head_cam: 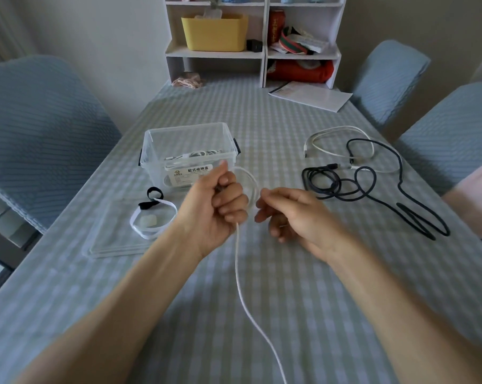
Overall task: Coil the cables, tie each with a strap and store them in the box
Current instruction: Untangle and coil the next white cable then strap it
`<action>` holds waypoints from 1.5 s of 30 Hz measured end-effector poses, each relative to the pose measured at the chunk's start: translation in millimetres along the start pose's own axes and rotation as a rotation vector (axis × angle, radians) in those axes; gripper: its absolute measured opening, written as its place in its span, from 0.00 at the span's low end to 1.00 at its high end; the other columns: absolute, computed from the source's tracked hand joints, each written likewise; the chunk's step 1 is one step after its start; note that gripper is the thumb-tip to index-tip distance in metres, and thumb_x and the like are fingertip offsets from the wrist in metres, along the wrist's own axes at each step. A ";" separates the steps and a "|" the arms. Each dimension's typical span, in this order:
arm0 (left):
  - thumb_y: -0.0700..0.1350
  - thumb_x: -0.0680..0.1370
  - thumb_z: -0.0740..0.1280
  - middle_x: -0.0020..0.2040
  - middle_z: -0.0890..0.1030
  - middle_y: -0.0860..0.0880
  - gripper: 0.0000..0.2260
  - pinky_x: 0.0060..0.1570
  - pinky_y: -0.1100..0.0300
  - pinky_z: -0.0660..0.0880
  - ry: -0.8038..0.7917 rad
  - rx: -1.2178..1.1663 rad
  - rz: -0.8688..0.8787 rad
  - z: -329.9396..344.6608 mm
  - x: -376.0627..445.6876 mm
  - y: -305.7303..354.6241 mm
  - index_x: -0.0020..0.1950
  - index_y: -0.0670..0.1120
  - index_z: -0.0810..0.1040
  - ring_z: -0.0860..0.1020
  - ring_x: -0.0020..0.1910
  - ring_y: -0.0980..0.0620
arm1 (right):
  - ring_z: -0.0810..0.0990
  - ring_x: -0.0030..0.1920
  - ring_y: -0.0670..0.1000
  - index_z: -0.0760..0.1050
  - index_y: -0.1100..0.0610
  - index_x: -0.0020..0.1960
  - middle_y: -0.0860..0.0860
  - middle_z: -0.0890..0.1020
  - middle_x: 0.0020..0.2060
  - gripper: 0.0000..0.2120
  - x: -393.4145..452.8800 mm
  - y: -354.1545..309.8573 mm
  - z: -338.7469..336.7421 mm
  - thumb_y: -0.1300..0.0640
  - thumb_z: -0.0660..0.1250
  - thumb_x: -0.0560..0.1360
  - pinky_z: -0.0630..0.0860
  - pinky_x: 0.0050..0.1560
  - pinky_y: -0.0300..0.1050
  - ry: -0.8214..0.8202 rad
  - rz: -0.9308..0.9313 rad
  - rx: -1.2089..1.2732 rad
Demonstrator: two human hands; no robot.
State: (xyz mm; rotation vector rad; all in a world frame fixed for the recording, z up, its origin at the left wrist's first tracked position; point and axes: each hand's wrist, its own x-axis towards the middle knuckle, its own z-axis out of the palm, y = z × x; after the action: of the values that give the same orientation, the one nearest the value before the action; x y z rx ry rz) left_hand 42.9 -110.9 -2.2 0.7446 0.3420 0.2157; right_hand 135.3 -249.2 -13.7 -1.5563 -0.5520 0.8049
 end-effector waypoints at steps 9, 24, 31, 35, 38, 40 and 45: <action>0.51 0.84 0.56 0.22 0.58 0.54 0.20 0.20 0.64 0.55 0.158 -0.139 0.271 -24.4 9.2 29.9 0.33 0.50 0.64 0.57 0.21 0.57 | 0.86 0.48 0.58 0.77 0.67 0.59 0.60 0.85 0.51 0.17 -15.1 0.2 27.2 0.54 0.64 0.80 0.80 0.37 0.42 -0.470 0.182 -0.098; 0.51 0.85 0.55 0.23 0.58 0.53 0.20 0.22 0.63 0.54 0.225 -0.071 0.393 -26.9 0.4 42.7 0.33 0.50 0.63 0.55 0.22 0.55 | 0.55 0.18 0.41 0.69 0.56 0.37 0.43 0.59 0.20 0.13 12.0 -5.7 -17.9 0.56 0.63 0.79 0.51 0.16 0.33 0.024 0.127 0.487; 0.51 0.84 0.56 0.24 0.58 0.52 0.20 0.22 0.62 0.53 0.185 0.228 0.365 -19.2 2.0 24.4 0.33 0.50 0.63 0.55 0.23 0.55 | 0.55 0.18 0.43 0.65 0.53 0.33 0.45 0.58 0.20 0.18 22.0 2.2 -33.0 0.53 0.66 0.79 0.50 0.18 0.37 0.292 -0.014 0.399; 0.51 0.85 0.57 0.25 0.61 0.51 0.19 0.24 0.61 0.55 0.177 0.307 0.317 -13.8 2.5 9.0 0.35 0.48 0.65 0.57 0.24 0.54 | 0.56 0.20 0.45 0.68 0.55 0.35 0.47 0.61 0.22 0.15 17.2 1.6 -23.3 0.55 0.67 0.79 0.52 0.21 0.37 0.289 -0.113 0.217; 0.48 0.84 0.57 0.24 0.64 0.50 0.17 0.24 0.61 0.56 0.113 0.411 0.297 -7.4 -2.6 5.7 0.36 0.46 0.67 0.57 0.24 0.53 | 0.59 0.22 0.45 0.71 0.56 0.36 0.45 0.64 0.21 0.15 14.7 0.7 -14.5 0.53 0.68 0.79 0.56 0.22 0.38 0.264 -0.125 0.113; 0.46 0.84 0.58 0.25 0.67 0.48 0.17 0.26 0.61 0.56 0.049 0.545 0.304 -3.2 -7.9 4.7 0.35 0.44 0.70 0.58 0.23 0.52 | 0.63 0.22 0.44 0.72 0.56 0.36 0.44 0.67 0.22 0.17 13.6 1.6 -12.3 0.48 0.68 0.79 0.61 0.24 0.36 0.285 -0.161 -0.110; 0.47 0.85 0.56 0.25 0.77 0.57 0.19 0.28 0.67 0.64 0.051 1.153 0.324 9.1 -18.3 -4.4 0.44 0.38 0.80 0.66 0.24 0.55 | 0.68 0.24 0.41 0.75 0.58 0.38 0.46 0.73 0.26 0.20 10.3 2.8 -13.5 0.43 0.66 0.78 0.66 0.28 0.33 0.362 -0.306 -0.379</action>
State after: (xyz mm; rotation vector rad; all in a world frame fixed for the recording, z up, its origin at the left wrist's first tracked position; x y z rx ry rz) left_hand 29.8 -125.5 5.1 1.9416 0.3820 0.3425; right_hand 151.9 -250.8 -18.0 -1.8516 -0.6774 0.1809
